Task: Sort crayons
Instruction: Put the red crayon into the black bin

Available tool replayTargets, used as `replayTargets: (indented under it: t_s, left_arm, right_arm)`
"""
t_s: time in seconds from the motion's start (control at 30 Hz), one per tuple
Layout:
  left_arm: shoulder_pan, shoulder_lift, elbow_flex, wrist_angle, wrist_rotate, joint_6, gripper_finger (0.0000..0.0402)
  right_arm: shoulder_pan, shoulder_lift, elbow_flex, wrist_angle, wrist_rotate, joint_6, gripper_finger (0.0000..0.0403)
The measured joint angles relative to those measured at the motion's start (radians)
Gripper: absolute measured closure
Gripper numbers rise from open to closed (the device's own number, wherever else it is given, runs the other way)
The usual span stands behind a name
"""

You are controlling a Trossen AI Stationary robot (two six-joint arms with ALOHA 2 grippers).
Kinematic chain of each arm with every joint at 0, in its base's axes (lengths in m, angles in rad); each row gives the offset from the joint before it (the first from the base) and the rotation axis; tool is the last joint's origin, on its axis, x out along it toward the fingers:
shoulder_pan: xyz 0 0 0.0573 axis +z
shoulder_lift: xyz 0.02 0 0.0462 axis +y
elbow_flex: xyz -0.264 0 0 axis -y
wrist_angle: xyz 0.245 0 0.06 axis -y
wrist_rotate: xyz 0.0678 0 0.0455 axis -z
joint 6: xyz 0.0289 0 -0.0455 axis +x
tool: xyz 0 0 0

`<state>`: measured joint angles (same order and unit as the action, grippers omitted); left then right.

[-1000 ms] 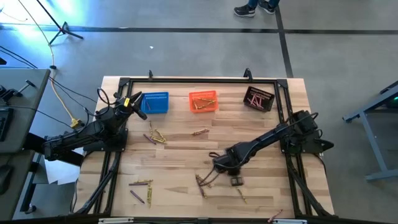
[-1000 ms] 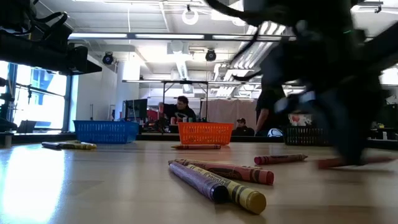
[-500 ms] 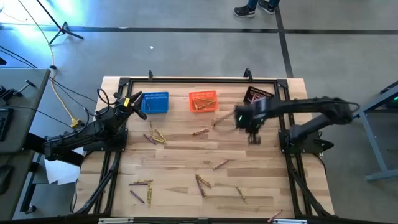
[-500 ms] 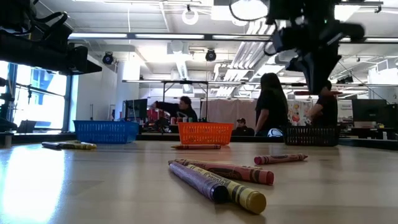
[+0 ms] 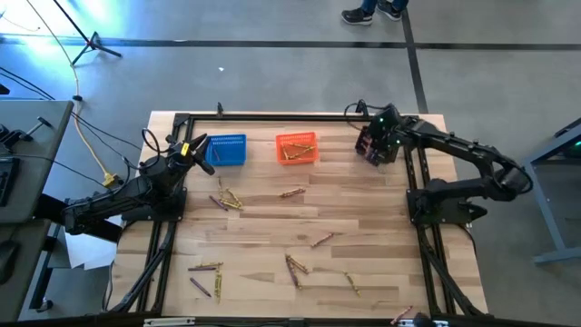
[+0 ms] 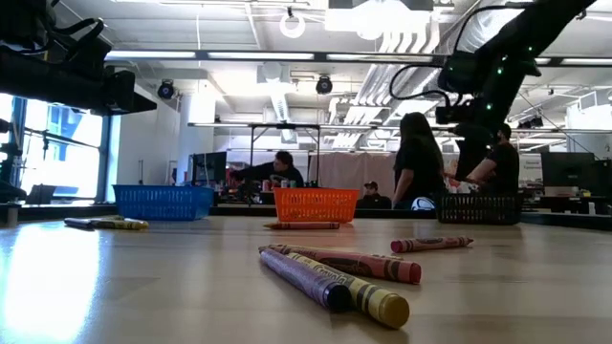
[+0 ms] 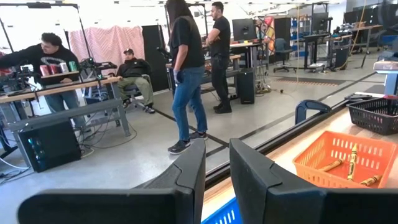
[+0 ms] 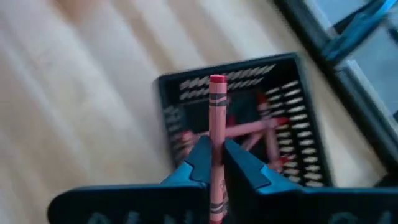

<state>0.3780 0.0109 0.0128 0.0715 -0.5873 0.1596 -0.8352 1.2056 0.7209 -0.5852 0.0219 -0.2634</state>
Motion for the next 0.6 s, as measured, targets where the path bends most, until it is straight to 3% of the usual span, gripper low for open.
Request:
replayTargets:
  t_s: [0.13, 0.4, 0.6]
  left_arm:
    - [0.000, 0.000, 0.000, 0.000, 0.000, 0.000, 0.0342]
    - [0.000, 0.000, 0.000, 0.000, 0.000, 0.000, 0.0342]
    - [0.000, 0.000, 0.000, 0.000, 0.000, 0.000, 0.0342]
  right_arm:
    - [-0.054, 0.000, 0.000, 0.017, 0.002, 0.000, 0.0369]
    - [-0.079, 0.000, 0.021, -0.034, -0.010, 0.039, 0.0281]
    - [0.029, -0.001, 0.187, -0.205, -0.204, 0.234, 0.0274]
